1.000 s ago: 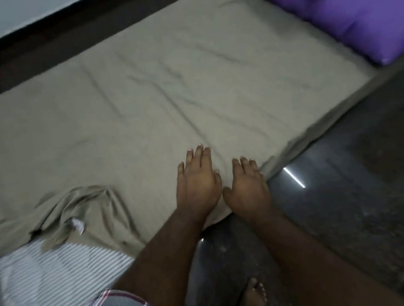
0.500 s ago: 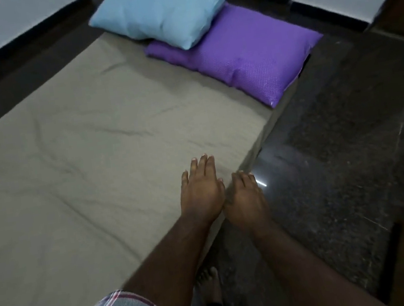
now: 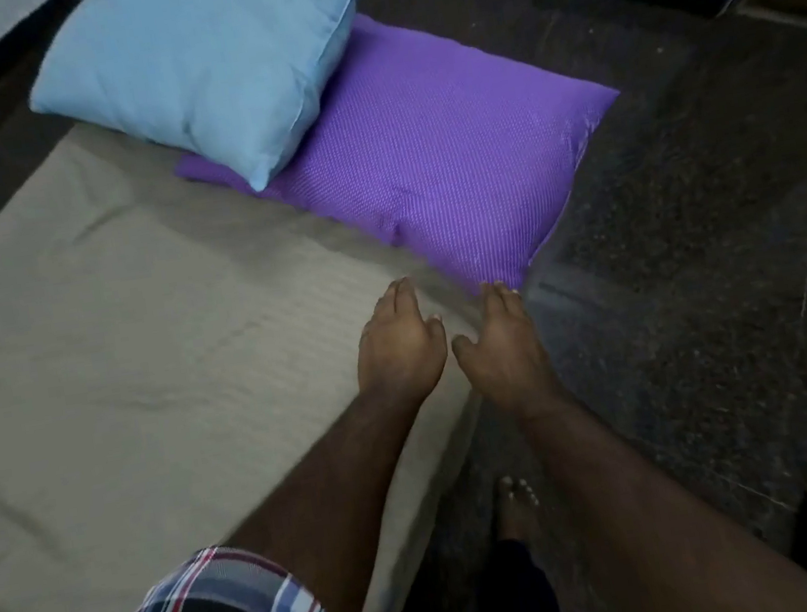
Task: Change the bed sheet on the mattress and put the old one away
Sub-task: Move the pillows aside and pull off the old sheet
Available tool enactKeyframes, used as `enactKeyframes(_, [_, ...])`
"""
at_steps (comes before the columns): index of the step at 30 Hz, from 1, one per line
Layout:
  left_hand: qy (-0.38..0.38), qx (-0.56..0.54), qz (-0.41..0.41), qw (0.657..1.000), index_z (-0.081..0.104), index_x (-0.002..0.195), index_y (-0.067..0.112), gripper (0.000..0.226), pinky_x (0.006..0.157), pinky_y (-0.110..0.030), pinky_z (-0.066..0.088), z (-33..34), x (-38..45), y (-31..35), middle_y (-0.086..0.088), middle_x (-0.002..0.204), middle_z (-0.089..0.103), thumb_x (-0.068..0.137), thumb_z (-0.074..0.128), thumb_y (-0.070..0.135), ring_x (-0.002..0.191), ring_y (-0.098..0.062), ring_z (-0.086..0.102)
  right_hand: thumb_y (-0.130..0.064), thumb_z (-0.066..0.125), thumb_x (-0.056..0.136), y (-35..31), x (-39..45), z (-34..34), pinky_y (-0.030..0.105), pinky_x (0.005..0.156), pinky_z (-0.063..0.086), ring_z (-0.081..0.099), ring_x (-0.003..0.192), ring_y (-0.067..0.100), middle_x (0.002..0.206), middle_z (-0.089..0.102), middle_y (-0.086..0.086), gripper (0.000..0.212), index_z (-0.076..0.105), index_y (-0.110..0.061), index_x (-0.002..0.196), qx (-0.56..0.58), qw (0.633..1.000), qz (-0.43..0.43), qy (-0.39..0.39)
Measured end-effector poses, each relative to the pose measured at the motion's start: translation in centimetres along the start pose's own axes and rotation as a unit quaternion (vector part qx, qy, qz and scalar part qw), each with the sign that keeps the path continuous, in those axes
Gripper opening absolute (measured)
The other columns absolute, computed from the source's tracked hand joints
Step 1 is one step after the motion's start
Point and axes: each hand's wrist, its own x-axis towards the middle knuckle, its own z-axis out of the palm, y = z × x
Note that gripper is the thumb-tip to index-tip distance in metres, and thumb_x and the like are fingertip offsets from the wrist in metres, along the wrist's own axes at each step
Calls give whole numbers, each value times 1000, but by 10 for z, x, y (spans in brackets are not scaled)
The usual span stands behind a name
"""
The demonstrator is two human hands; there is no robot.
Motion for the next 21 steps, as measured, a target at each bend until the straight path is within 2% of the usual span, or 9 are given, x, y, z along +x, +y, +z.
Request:
enactKeyframes(3, [13,-38,-24,999,29,155,7,61,115,-36,31,11,55,26,-11,159,36,102,50,28,144,-25,36,-19,65,89,12,64,-30,42,124,19,20,151,35,161,26,21,77,28,-1,154,21,999,-13,26])
enactKeyframes(6, [31,-62,-66,995,27,156,5,65,119,-36,24,22,108,50,-15,162,28,102,49,34,149,-27,27,-19,69,86,27,129,-61,47,123,21,27,147,41,155,33,28,77,33,6,150,24,997,-38,60])
enactKeyframes(8, [46,-62,-72,994,28,155,3,69,122,-38,21,26,141,63,-18,162,27,100,45,40,150,-30,24,-25,67,87,31,171,-83,47,123,21,26,148,40,156,32,27,78,32,5,151,13,996,-52,70])
enactKeyframes(12, [49,25,-27,998,28,156,7,68,123,-48,19,25,198,83,-15,164,24,100,45,42,152,-33,19,-38,61,93,23,247,-123,46,123,18,20,151,35,161,26,20,81,25,-3,155,-57,991,-90,79])
enactKeyframes(16, [46,79,47,995,31,156,12,61,123,-52,14,13,258,102,-9,164,28,103,44,40,153,-30,18,-62,56,89,13,329,-158,57,120,18,21,151,35,162,29,13,87,28,-13,155,-177,976,-75,104])
enactKeyframes(18, [22,97,64,993,30,156,14,59,124,-52,12,8,287,107,-7,164,28,104,39,41,153,-28,17,-75,52,84,25,369,-167,57,119,20,27,149,35,161,31,11,95,29,-18,156,-171,985,-6,26])
enactKeyframes(21, [31,110,87,990,35,154,14,54,124,-50,12,5,322,115,-6,160,35,105,37,36,152,-27,23,-86,57,70,36,386,-150,45,116,37,49,136,26,151,49,5,106,37,-24,153,-4,992,55,-113])
